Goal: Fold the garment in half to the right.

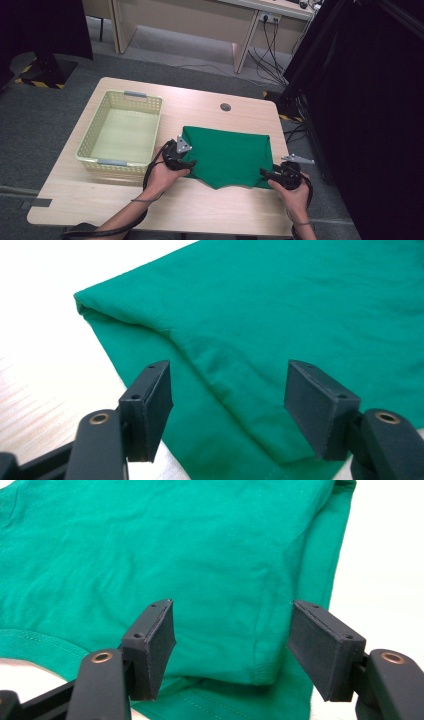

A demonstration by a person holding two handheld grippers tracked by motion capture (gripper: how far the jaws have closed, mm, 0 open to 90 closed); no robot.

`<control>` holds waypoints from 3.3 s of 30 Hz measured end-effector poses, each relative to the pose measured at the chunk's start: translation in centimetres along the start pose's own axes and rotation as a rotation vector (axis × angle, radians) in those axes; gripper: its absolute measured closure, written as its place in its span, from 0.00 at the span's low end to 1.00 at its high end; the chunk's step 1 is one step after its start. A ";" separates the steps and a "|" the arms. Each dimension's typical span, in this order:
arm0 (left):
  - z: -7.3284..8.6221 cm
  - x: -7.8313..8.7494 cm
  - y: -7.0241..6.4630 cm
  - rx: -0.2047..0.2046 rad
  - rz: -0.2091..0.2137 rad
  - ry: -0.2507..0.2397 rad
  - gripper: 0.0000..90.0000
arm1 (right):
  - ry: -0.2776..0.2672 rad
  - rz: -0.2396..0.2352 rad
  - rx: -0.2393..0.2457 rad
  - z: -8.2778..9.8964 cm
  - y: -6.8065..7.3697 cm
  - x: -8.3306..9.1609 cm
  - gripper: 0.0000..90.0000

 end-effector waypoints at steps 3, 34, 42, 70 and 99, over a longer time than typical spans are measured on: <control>-0.2 -0.3 0.2 0.006 -0.007 -0.001 0.40 | 0.001 0.003 -0.005 0.0 -0.2 0.0 0.39; -0.1 -3.5 3.2 0.102 -0.141 0.103 0.52 | 0.017 0.017 -0.012 -1.0 -0.3 -0.9 0.38; -0.2 -3.6 3.0 0.089 -0.127 0.100 0.52 | 0.077 0.020 0.022 -0.5 0.3 -2.8 0.40; -1.1 -4.0 2.5 0.099 -0.105 0.072 0.51 | 0.062 0.091 0.024 -0.7 -1.0 -2.2 0.43; -0.8 -4.3 2.1 0.177 -0.031 0.023 0.97 | 0.056 0.077 -0.008 -1.1 -1.7 -2.1 0.42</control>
Point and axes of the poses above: each handheld gripper's, and its own axes: x roughly backward along the jaws, z roughly out of its underside, y roughly to its left, the point moved 1 cm from there along -x, roughly forward along the jaws, and after that the axes turned 9 degrees about -x, right-handed, at the moved point
